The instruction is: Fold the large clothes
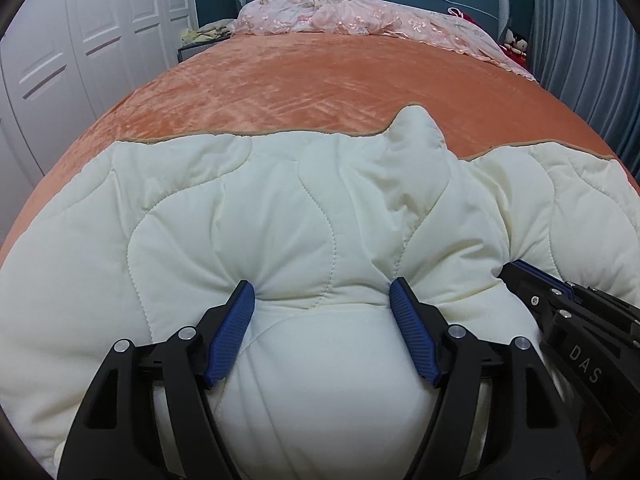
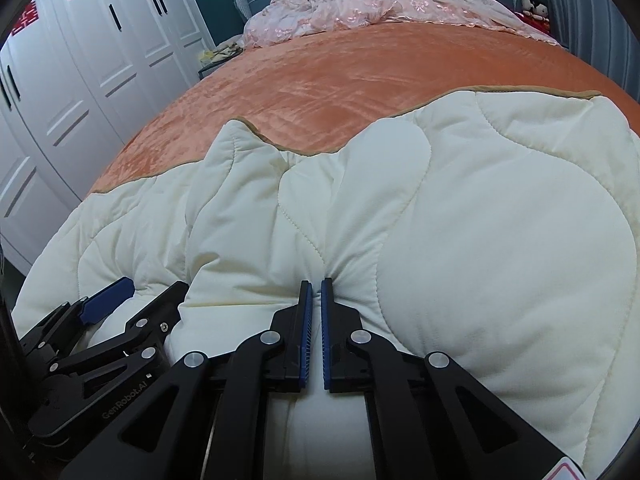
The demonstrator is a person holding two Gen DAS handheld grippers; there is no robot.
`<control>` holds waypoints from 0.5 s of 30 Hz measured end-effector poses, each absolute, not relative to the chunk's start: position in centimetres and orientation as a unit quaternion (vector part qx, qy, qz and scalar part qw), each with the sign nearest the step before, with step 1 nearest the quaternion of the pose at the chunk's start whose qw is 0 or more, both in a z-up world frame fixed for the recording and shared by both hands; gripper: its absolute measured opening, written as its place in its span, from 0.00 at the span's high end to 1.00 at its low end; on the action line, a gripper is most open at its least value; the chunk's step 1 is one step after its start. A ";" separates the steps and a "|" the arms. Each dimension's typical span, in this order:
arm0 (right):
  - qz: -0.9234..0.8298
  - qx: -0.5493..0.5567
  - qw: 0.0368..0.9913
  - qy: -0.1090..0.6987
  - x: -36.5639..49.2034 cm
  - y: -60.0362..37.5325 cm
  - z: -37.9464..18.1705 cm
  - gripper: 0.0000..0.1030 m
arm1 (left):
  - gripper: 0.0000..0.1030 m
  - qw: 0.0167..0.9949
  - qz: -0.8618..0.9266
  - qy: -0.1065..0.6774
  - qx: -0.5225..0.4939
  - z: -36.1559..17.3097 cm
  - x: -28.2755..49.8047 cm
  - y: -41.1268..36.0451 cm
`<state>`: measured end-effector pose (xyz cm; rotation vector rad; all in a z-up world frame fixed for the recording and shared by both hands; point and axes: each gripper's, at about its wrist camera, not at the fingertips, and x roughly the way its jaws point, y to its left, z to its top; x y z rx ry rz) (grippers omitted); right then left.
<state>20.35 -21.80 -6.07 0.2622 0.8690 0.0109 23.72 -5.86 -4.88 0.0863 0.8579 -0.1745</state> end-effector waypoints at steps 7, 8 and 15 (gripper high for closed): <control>0.004 0.121 0.903 0.413 20.4 -21.5 -5.9 1.00 | 0.33 0.903 -0.082 0.418 0.049 -4.9 23.7 -6.2; 0.005 0.121 0.902 0.415 20.4 -21.5 -5.7 1.00 | 0.33 0.902 -0.082 0.421 0.051 -4.8 23.7 -6.2; 0.002 0.113 0.898 0.426 17.5 -19.9 -0.8 0.85 | 0.33 0.887 -0.101 0.451 0.009 -1.0 21.8 -3.5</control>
